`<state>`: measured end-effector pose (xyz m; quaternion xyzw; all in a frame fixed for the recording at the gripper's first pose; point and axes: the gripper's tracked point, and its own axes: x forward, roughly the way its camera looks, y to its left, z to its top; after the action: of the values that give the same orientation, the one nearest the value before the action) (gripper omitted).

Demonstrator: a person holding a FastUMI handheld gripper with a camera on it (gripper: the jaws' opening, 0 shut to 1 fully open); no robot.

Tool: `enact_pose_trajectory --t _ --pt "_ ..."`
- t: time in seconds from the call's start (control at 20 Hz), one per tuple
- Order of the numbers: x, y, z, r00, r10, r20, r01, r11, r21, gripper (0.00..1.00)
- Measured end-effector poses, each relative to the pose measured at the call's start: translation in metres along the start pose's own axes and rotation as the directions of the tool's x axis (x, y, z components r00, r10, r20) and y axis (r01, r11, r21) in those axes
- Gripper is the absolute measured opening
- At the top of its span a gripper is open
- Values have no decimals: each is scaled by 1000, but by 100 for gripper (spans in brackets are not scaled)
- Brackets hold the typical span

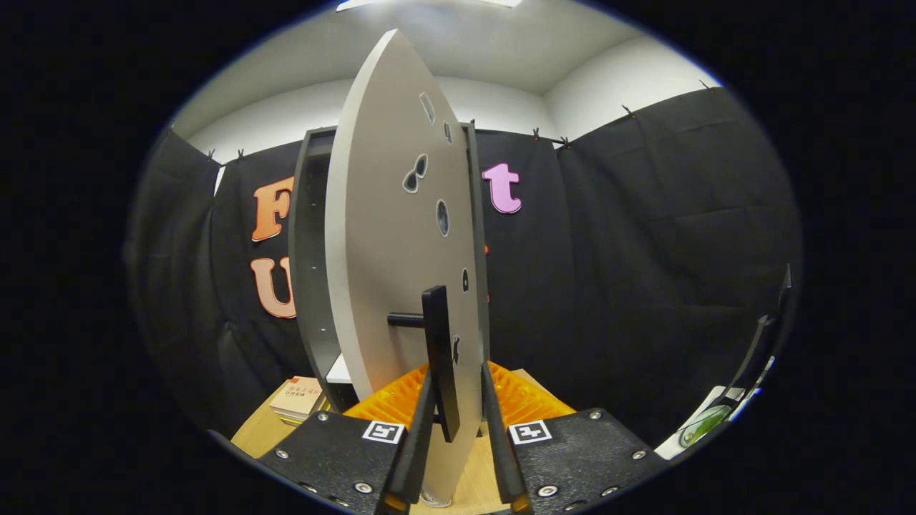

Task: Open the shoe cabinet door, grab the shoes and put them into the shoe cabinet, then close the shoe cabinet door.

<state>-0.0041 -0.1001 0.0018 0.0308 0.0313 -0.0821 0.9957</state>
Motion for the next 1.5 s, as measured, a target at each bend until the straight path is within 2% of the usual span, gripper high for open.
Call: enact_pose_trajectory --t 0.2,0.35,0.45,0.65,0.9,1.1,1.5 --pt "-1 -20 3 1000 -22 16 22 1000 -15 59" --pt "3 -38 5 998 -54 16 54 998 -14 65" --pt "4 -50 7 996 -85 18 85 996 -22 66" --pt "3 -62 4 998 -69 10 68 997 20 65" --pt "-2 -65 16 998 -53 29 53 999 -7 72" --pt "-10 -65 28 998 -34 47 33 999 21 72" --pt "-27 -82 33 995 -80 55 83 995 -47 72"
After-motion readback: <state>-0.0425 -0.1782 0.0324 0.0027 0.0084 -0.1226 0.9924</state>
